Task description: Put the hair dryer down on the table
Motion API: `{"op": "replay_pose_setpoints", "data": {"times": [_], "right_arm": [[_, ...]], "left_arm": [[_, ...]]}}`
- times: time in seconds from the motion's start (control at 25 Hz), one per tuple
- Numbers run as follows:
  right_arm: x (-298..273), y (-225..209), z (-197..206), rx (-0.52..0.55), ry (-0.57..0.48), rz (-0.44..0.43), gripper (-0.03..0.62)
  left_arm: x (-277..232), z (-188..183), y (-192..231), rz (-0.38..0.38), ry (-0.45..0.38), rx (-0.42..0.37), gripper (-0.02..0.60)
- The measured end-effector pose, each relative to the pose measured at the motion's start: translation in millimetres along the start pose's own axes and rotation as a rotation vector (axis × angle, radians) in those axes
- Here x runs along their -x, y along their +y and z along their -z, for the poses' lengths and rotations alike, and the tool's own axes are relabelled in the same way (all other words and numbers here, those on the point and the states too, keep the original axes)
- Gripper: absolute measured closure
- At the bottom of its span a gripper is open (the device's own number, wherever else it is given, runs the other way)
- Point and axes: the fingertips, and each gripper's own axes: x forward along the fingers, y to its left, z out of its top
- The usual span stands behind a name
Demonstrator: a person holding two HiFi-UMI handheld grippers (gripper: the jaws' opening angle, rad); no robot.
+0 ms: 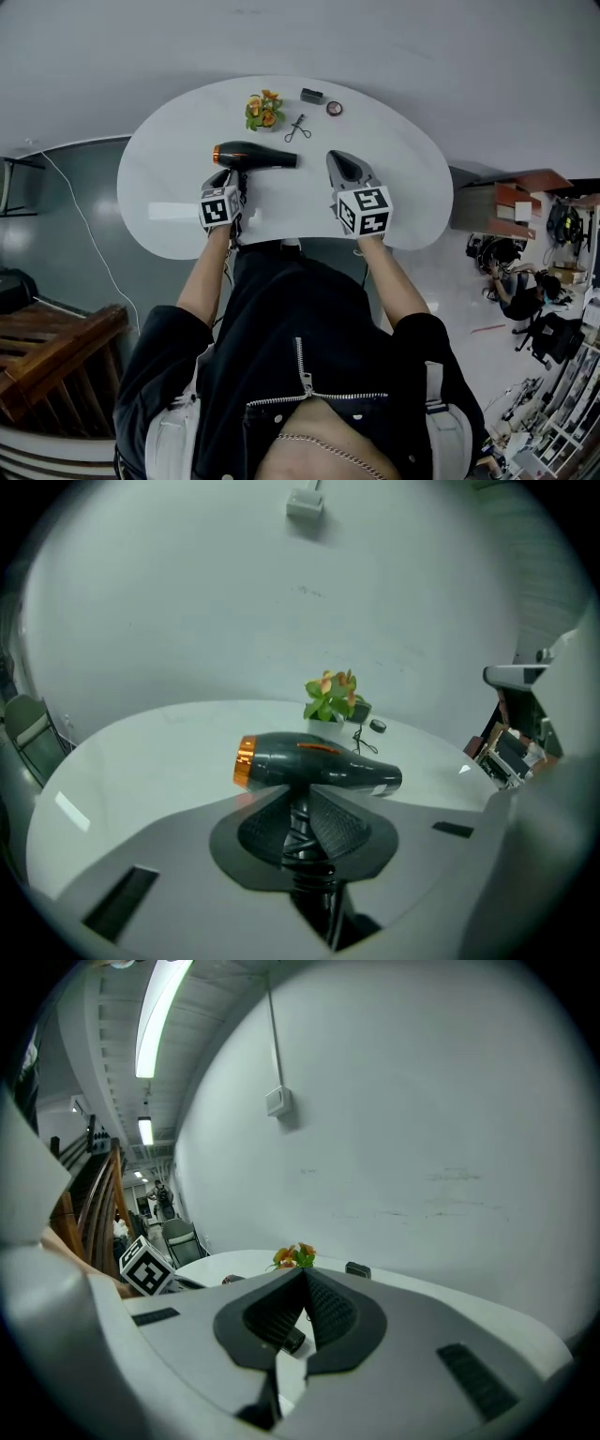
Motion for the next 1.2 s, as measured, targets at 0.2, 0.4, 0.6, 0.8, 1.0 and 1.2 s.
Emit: {"op": "replay_pose_setpoints", "data": {"times": [0.2, 0.4, 0.6, 0.8, 1.0, 1.2], "right_arm": [[-10.2, 13.4, -9.0, 0.014, -0.014, -0.052, 0.589], [-18.1, 23.1, -29.8, 0.038, -0.064, -0.088, 0.591], [-24.2, 28.6, -52.6, 0.057, -0.109, -0.118, 0.591], [-27.6, 36.1, -70.5, 0.083, -0.153, -0.140, 0.591], [-31.5, 43.1, -80.8, 0.103, -0.177, -0.150, 0.592], [-34.0, 47.8, -83.1, 0.115, -0.178, -0.159, 0.592]], "left_arm": [[34.2, -33.4, -5.0, 0.024, -0.126, -0.044, 0.549], [78.3, -78.2, -9.1, 0.004, -0.260, -0.116, 0.555], [120.9, -119.0, -20.2, 0.037, -0.390, -0.153, 0.560], [149.1, -143.2, -19.2, 0.026, -0.470, -0.152, 0.560], [165.9, -155.2, -12.5, 0.015, -0.511, -0.134, 0.560], [168.2, -153.0, -8.0, 0.014, -0.506, -0.136, 0.560]]}}
